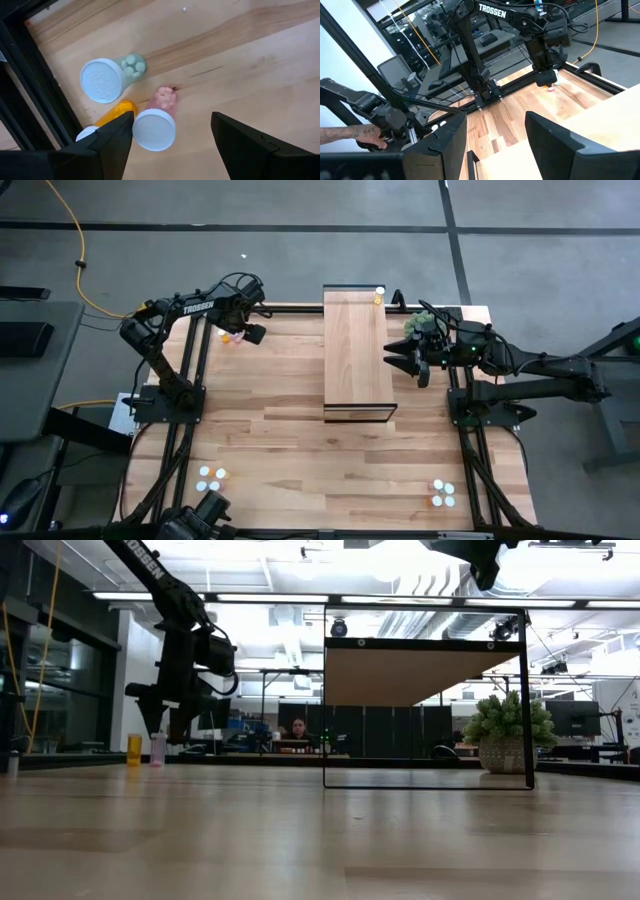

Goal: Pick and place medicine bottles onto shelf by color
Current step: Put the top pink bottle on the shelf

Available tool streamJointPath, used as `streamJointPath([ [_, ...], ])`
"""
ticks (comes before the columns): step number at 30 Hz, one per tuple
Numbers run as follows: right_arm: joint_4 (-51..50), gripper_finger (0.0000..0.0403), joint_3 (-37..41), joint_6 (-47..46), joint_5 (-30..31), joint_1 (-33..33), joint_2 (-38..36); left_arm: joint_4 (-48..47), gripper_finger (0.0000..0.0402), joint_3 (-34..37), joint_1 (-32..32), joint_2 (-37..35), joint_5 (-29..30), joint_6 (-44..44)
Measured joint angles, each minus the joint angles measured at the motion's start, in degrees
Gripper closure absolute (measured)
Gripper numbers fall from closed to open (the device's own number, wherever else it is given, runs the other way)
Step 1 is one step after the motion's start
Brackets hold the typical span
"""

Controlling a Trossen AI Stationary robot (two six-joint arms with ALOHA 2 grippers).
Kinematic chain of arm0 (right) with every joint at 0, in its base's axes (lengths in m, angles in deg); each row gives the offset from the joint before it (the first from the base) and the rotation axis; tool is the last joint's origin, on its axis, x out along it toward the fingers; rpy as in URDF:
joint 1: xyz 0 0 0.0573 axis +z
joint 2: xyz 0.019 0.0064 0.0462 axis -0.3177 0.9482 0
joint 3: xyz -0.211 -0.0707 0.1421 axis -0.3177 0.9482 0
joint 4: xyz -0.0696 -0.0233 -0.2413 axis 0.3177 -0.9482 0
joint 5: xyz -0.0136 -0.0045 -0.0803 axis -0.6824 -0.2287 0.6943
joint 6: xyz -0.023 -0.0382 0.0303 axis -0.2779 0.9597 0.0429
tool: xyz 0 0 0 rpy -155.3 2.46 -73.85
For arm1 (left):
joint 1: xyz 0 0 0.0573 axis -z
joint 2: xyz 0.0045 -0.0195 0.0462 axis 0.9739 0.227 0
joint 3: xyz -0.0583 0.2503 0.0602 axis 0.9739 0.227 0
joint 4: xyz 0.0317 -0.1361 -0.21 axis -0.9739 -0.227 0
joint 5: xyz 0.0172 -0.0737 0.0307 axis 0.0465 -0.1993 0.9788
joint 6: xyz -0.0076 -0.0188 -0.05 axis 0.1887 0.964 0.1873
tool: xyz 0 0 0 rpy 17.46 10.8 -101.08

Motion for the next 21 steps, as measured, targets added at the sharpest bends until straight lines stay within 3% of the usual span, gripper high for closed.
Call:
streamJointPath([
  [21, 0.0, 0.021, -0.02, -0.42, -0.02, 0.0, 0.0, -0.29, 0.0243, 0.0, 0.0, 0.0, 1.43, -0.44],
])
